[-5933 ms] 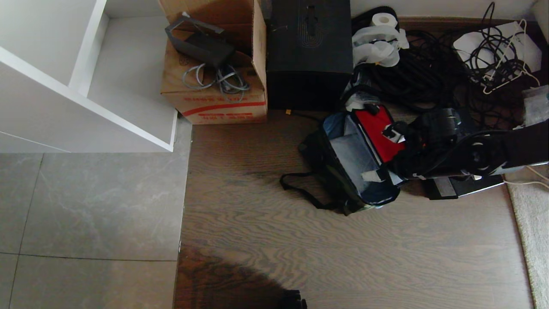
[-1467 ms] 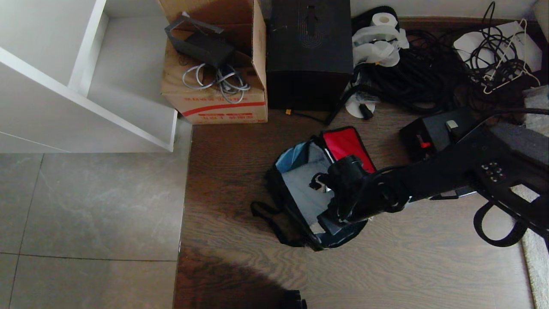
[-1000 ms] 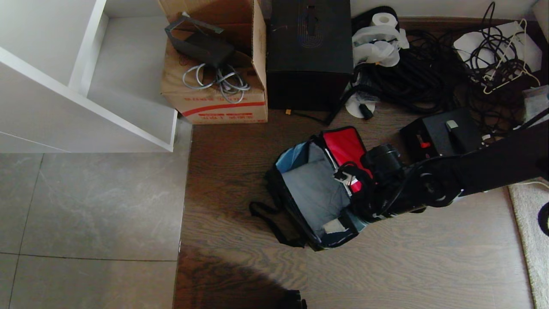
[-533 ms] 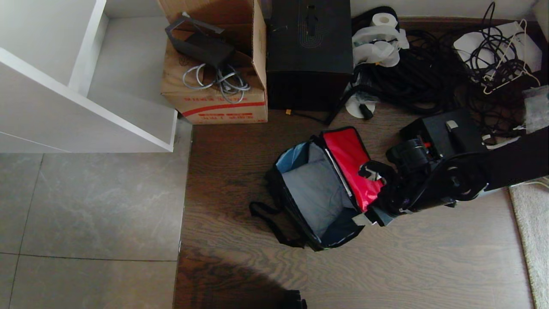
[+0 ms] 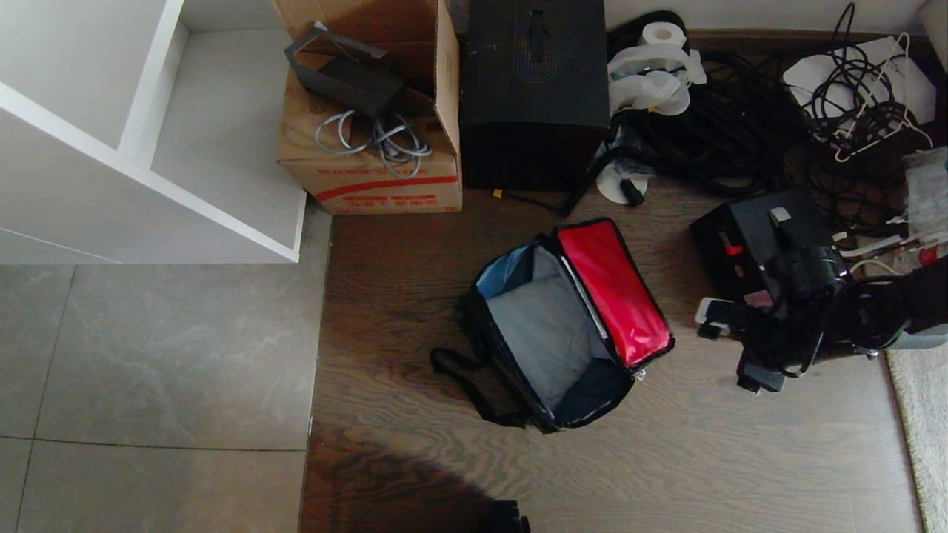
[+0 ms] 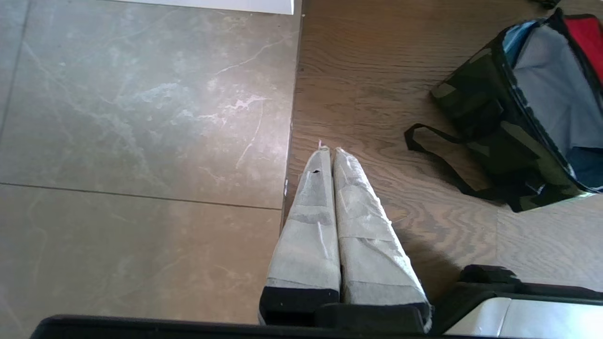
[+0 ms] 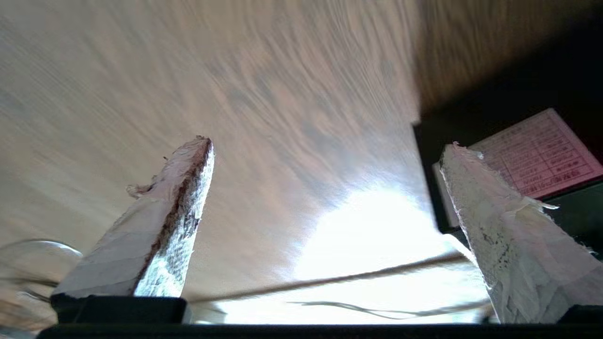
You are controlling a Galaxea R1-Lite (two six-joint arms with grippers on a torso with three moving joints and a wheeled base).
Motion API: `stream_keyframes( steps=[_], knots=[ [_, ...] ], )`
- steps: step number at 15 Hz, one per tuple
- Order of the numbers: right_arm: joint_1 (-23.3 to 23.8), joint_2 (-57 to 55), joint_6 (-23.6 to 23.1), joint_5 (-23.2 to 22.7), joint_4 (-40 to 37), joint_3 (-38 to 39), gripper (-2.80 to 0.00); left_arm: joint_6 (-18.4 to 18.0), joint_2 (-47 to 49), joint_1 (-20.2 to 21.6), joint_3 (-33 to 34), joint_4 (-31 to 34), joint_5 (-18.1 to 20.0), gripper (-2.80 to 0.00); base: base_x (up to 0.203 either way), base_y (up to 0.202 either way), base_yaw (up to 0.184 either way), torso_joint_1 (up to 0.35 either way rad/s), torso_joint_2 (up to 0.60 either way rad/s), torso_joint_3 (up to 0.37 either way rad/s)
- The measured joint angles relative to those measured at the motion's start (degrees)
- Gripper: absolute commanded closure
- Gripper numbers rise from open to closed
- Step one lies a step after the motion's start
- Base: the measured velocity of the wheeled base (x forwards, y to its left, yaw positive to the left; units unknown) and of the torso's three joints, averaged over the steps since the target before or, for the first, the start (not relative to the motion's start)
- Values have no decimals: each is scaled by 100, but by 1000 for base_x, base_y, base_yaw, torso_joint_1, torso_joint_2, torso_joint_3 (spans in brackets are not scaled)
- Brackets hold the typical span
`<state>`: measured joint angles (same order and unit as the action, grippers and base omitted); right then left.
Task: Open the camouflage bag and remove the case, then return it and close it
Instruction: Grip the handle again
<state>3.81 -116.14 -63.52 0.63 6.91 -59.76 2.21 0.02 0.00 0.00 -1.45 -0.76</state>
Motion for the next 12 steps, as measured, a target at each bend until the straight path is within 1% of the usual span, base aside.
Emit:
stream_keyframes(
  steps=[1,4,8,10,11,12],
  knots=[
    [46,-47,-98,-1,44,2,-280,4,0,0,0,-2,2,0,0,0,0,0,0,0],
    [100,-116,-131,-25,85,11,-280,4,0,0,0,0,-2,0,0,0,0,0,0,0],
    [110,-457,-264,-152,649,93,-280,-1,0,0,0,-2,2,0,0,0,0,0,0,0],
    [9,-598,-302,-184,1273,234,-280,-6,0,-2,0,-2,1,0,0,0,0,0,0,0],
    [-32,-641,-266,-231,1394,275,-280,0,0,0,0,-2,2,0,0,0,0,0,0,0],
    [-115,-678,-20,-459,1565,318,-280,0,0,0,0,-2,2,0,0,0,0,0,0,0]
  ],
)
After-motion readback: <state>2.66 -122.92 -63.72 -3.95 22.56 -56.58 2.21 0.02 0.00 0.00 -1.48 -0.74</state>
